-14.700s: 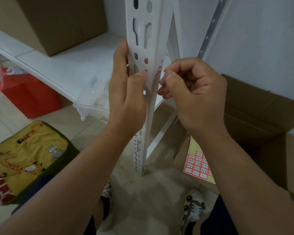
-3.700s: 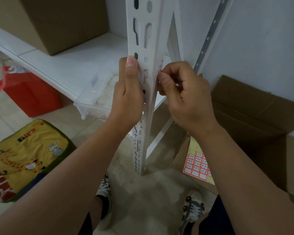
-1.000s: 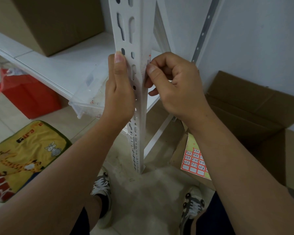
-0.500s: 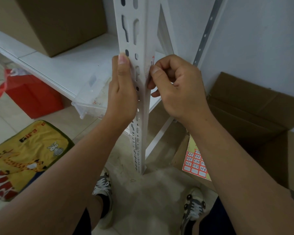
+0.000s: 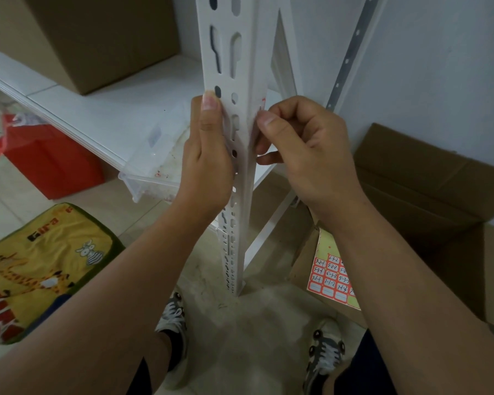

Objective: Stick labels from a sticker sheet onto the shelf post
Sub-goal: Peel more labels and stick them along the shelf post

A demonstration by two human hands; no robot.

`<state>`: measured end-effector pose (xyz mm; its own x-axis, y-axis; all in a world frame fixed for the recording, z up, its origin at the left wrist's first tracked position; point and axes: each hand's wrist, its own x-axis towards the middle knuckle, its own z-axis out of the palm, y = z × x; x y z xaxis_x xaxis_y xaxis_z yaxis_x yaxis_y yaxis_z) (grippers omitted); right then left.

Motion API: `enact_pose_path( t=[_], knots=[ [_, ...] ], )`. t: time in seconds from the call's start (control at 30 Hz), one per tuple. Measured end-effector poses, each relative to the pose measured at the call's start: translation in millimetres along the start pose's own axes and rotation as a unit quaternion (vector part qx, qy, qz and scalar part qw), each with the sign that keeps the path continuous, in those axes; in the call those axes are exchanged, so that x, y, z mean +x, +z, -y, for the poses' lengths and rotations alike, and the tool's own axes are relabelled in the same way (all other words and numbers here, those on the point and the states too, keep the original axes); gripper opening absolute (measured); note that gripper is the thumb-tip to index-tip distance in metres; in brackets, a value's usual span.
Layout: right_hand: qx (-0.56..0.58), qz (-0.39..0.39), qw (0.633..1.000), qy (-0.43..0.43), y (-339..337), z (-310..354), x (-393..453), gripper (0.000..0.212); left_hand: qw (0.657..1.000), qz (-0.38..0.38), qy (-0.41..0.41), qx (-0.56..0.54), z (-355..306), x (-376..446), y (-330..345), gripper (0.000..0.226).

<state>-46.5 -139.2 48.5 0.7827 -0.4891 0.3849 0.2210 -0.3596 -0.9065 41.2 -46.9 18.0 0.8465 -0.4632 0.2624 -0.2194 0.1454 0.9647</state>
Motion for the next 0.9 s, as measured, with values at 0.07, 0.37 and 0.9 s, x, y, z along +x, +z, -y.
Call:
enact_pose_path(
  t=[0.07,0.37,0.9],
  knots=[
    [0.002,0.001,1.000,0.005,-1.0,-0.4,0.4,0.014,1.000,0.002,0.000,0.002,0.3,0.8,-0.2,0.075],
    [0.088,0.022,0.993,0.071,-0.3,1.6,0.7,0.012,1.000,-0.002,0.000,0.003,-1.2,-1.6,0.7,0.069],
    [0.163,-0.001,0.977,0.137,8.5,4.1,4.8,0.022,1.000,-0.006,0.008,-0.007,0.0,-2.9,1.4,0.069]
  ],
)
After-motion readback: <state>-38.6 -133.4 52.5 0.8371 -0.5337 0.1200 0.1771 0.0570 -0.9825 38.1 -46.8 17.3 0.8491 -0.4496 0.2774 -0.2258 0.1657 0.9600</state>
